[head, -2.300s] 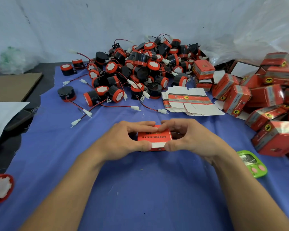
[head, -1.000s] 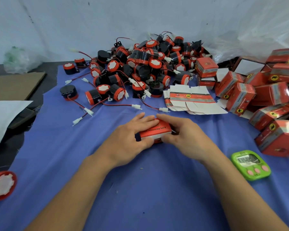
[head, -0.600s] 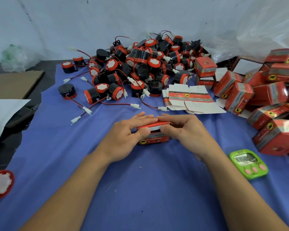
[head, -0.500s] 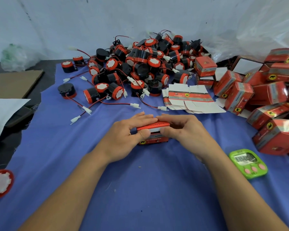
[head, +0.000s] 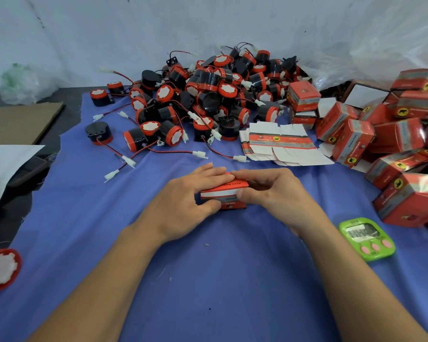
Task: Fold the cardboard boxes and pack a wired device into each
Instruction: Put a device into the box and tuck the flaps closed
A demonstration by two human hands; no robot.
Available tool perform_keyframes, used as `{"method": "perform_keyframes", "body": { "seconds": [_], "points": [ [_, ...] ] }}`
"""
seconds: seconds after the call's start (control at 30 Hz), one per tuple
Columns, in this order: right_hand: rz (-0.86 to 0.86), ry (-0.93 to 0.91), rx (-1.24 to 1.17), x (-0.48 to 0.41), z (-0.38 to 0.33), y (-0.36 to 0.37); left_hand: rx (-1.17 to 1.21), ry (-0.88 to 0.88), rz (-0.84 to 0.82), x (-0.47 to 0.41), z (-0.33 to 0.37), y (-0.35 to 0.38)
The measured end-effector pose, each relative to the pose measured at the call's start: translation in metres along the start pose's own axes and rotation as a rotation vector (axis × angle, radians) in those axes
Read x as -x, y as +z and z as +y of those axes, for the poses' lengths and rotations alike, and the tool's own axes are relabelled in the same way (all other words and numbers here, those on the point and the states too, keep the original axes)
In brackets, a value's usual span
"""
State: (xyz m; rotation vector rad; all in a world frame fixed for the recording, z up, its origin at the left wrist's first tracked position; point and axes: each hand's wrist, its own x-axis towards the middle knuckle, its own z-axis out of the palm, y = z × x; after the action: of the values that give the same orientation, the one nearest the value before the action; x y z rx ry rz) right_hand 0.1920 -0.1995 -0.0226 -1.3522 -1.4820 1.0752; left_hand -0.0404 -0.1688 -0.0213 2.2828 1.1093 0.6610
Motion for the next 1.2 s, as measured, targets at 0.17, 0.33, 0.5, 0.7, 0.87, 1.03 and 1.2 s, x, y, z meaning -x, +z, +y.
{"method": "perform_keyframes", "body": {
  "seconds": [0.17,0.33,0.5,0.7,0.87,1.03,1.2],
  "points": [
    [-0.002,0.040,-0.131,-0.003,0.002,0.002,0.270,-0.059,-0.002,-0.004,-0.002,0.003],
    [0.010,0.072,-0.184,-0.005,0.001,0.004,0.359,-0.119,0.010,-0.009,-0.001,0.002],
    [-0.075,0.057,-0.142,-0.001,-0.002,-0.003,0.362,-0.126,0.011,-0.009,0.001,0.003],
    [-0.005,0.020,-0.053,0.000,-0.005,0.002,0.430,-0.158,0.020,-0.008,0.002,0.000],
    [0.009,0.015,-0.034,0.001,-0.005,0.005,0.417,-0.153,0.015,-0.008,0.002,-0.001],
    [0.005,0.018,-0.077,0.002,-0.006,0.007,0.405,-0.138,0.041,-0.009,-0.001,0.002],
    [0.028,0.056,-0.100,0.002,-0.008,0.008,0.423,-0.168,0.088,-0.009,0.001,0.008]
  ]
}}
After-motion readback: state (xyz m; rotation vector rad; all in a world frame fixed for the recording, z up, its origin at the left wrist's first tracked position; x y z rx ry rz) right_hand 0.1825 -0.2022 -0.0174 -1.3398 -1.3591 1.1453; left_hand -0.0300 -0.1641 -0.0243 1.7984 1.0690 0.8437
